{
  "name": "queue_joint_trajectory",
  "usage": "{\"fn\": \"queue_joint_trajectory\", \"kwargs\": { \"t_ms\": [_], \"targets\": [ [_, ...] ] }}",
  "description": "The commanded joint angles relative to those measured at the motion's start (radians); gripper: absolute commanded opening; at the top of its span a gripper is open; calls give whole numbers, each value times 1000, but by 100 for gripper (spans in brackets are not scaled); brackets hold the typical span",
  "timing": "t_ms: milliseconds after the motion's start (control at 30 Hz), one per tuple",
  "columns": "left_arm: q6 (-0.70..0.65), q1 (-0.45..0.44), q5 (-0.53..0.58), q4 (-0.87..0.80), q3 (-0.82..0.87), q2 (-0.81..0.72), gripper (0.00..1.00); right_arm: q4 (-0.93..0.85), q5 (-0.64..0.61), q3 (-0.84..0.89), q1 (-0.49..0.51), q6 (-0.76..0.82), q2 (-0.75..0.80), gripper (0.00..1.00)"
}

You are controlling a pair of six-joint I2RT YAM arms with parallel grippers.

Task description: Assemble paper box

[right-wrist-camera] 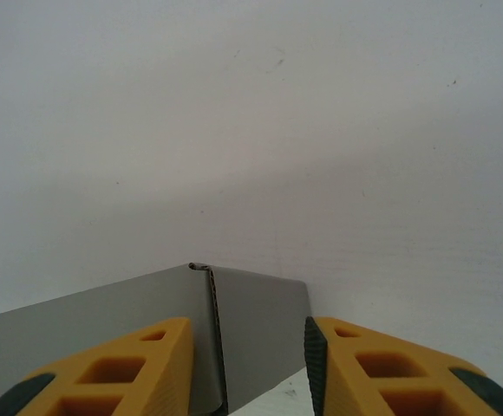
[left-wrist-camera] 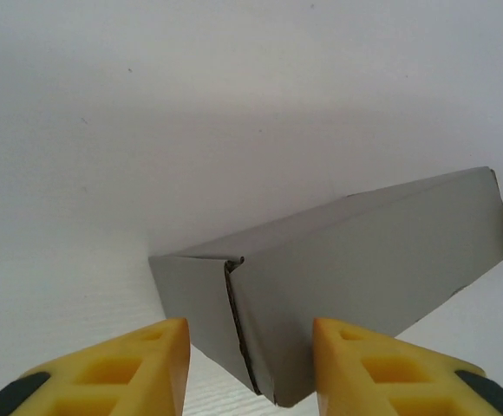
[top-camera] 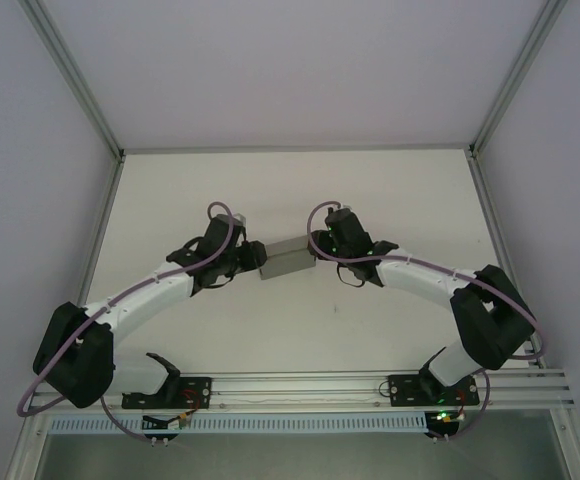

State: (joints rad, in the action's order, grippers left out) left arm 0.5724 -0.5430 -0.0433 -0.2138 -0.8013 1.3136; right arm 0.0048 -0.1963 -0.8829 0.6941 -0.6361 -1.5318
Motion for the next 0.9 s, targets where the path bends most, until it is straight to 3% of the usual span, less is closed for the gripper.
{"fn": "queue_joint_trajectory", "kwargs": {
  "t_ms": [0, 633, 733, 867],
  "targets": [
    [15, 28, -2, -15, 93, 20, 38, -140, 33, 81, -7, 21, -59, 36],
    [4, 37, -61, 408, 389, 108, 19, 214, 168, 291, -49, 206, -102, 29],
    [-28, 28, -53, 397, 364, 158, 15, 237, 174, 304, -48, 223, -116, 20],
    [-31, 12, -72, 424, 355, 182, 14, 295, 180, 339, -49, 225, -84, 15]
  ]
}}
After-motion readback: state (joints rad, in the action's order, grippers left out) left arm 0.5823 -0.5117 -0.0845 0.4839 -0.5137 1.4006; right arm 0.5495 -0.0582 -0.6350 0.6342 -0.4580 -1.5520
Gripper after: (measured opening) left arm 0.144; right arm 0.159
